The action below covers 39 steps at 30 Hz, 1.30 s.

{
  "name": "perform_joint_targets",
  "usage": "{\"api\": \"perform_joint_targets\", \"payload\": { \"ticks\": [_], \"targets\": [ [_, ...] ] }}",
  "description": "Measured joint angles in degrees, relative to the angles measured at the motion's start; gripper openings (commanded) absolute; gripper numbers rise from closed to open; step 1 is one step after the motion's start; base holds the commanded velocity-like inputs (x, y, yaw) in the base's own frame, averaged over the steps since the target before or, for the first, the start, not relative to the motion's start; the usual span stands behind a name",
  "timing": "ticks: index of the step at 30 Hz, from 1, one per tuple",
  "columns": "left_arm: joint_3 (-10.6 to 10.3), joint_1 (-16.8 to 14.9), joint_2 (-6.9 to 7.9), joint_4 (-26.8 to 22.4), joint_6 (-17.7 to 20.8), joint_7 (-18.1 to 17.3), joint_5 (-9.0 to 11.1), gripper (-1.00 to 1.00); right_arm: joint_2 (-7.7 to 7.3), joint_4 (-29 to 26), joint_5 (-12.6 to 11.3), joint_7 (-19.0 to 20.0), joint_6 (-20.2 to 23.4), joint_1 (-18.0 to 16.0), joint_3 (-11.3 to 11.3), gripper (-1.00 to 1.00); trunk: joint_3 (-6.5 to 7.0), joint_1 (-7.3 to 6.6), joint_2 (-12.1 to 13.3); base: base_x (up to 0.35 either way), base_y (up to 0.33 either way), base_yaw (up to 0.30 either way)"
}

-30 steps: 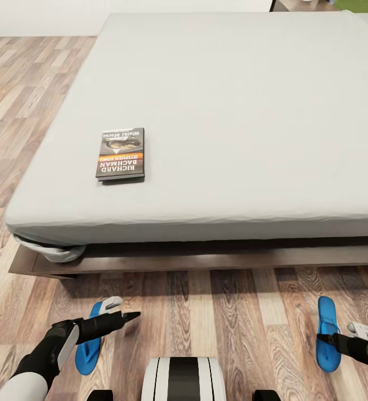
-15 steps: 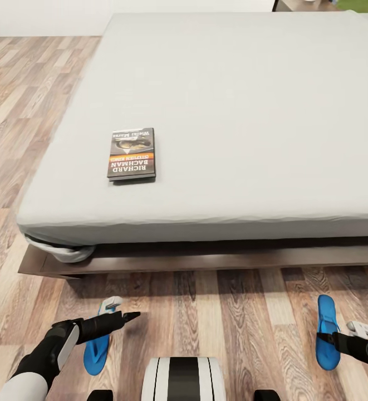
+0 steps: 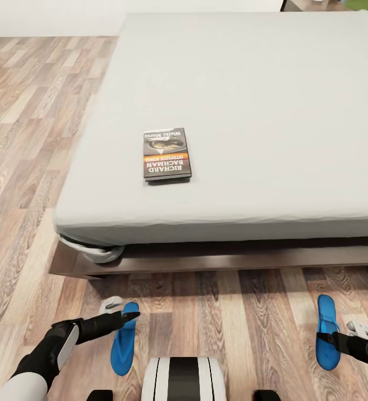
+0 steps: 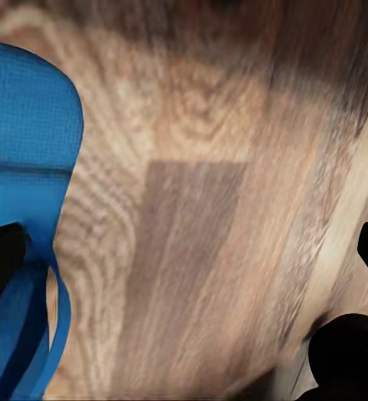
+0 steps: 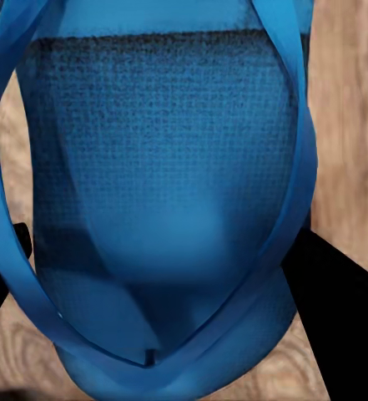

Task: In the bedroom, move the book from the bed onto either nightstand, and place the two sandals side by side next to the bed.

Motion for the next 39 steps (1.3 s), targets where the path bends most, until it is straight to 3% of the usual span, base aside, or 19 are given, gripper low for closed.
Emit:
{"api": "perform_joint_targets", "payload": {
  "ticks": [7,8,12,16,22,39],
  "targets": [
    [0.0,0.0,0.01,0.0,0.0,0.0,0.0,1.00,0.00,-0.1,0.1,-0.2,-0.1,0.0,0.0,-1.00,0.00,0.00,0.0,0.000,0.290,0.000],
    [0.0,0.0,0.01,0.0,0.0,0.0,0.0,1.00,0.00,-0.1,0.2,-1.4,-0.1,0.0,0.0,-1.00,0.00,0.00,0.0,0.000,0.290,0.000],
    [0.0,0.0,0.01,0.0,0.0,0.0,0.0,1.00,0.04,-0.2,0.5,-14.4,-0.1,0.0,0.2,-1.00,0.00,0.00,0.0,0.000,0.290,0.000],
    [0.0,0.0,0.01,0.0,0.0,0.0,0.0,1.00,0.07,-0.1,0.2,-18.6,0.0,0.0,0.2,-1.00,0.00,0.00,0.0,0.000,0.290,0.000],
    [0.0,0.0,0.01,0.0,0.0,0.0,0.0,1.00,1.01,-0.1,0.1,-19.4,0.0,0.0,0.3,-1.00,0.00,0.00,0.0,0.000,0.290,0.000],
    [0.0,0.0,0.01,0.0,0.0,0.0,0.0,1.00,1.14,-0.1,0.1,-19.5,0.0,0.0,0.3,-1.00,0.00,0.00,0.0,0.000,0.290,0.000]
  ]
}}
